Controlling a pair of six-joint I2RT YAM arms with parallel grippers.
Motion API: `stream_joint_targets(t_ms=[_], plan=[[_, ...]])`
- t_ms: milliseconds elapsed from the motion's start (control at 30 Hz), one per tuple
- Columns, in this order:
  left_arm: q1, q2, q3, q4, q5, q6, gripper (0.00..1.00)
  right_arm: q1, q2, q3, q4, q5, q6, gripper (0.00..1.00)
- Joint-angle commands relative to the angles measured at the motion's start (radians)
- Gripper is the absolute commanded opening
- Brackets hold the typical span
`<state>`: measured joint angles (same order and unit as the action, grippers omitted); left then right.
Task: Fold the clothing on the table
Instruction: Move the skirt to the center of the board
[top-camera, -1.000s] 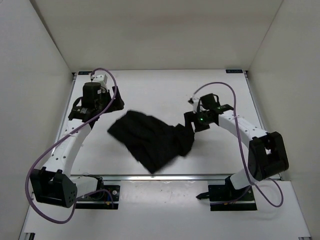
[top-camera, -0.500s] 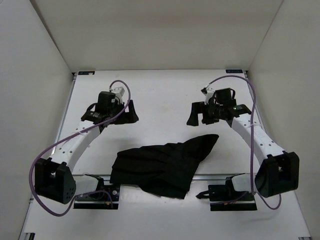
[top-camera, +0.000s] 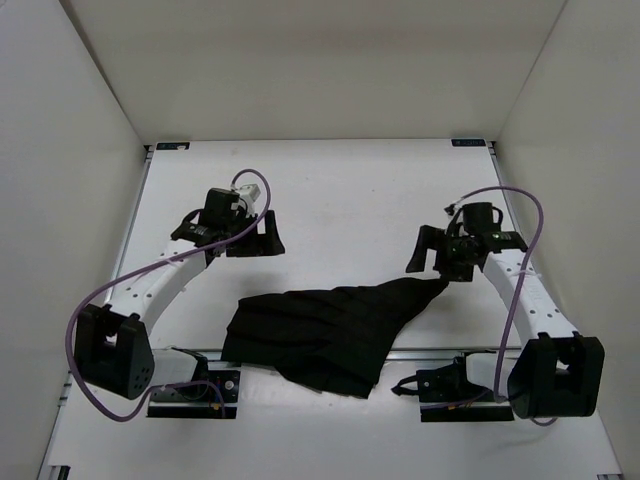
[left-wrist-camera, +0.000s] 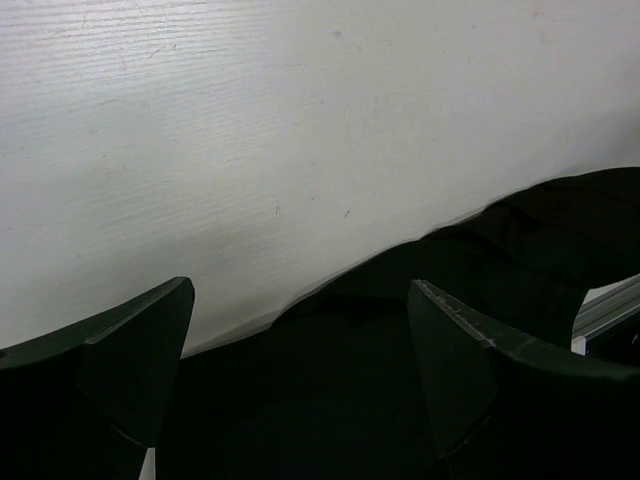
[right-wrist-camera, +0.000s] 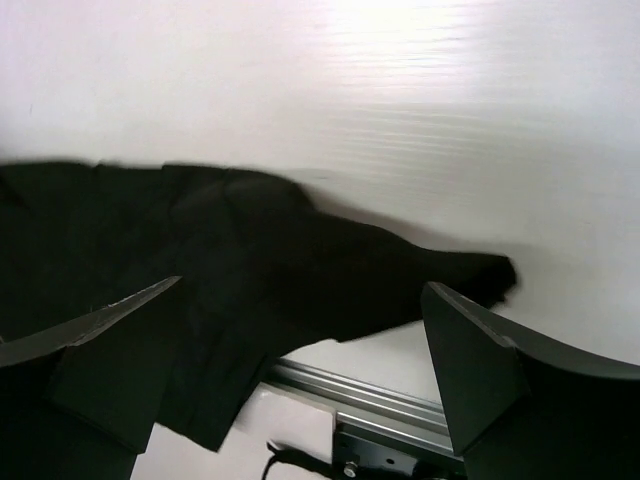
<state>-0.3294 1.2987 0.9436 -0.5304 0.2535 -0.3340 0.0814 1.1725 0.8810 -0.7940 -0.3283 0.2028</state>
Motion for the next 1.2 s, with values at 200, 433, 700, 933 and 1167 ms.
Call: stream_joint_targets(t_ms=[200, 433, 700, 933, 1167], plan=[[-0.007, 0.022, 0.04, 0.0, 0.049, 0.032, 0.98, -0.141, -0.042, -0.019, -0.031, 0.069, 0.092, 0.99], [0.007, 0.036, 0.053, -0.005, 0.041, 0.029, 0.99, -0.131, 0.009, -0.114, 0.007, 0.063, 0.138, 0.99], [0.013, 0.034, 0.055, 0.0, 0.047, 0.03, 0.98, -0.167, 0.021, -0.12, 0.067, 0.083, 0.138, 0.93], [0.015, 0.04, 0.057, -0.006, 0.062, 0.038, 0.99, -0.149, 0.07, -0.129, 0.156, 0.08, 0.156, 0.81], [0.024, 0.04, 0.064, -0.013, 0.056, 0.047, 0.99, -0.155, 0.092, -0.145, 0.216, 0.046, 0.173, 0.58]])
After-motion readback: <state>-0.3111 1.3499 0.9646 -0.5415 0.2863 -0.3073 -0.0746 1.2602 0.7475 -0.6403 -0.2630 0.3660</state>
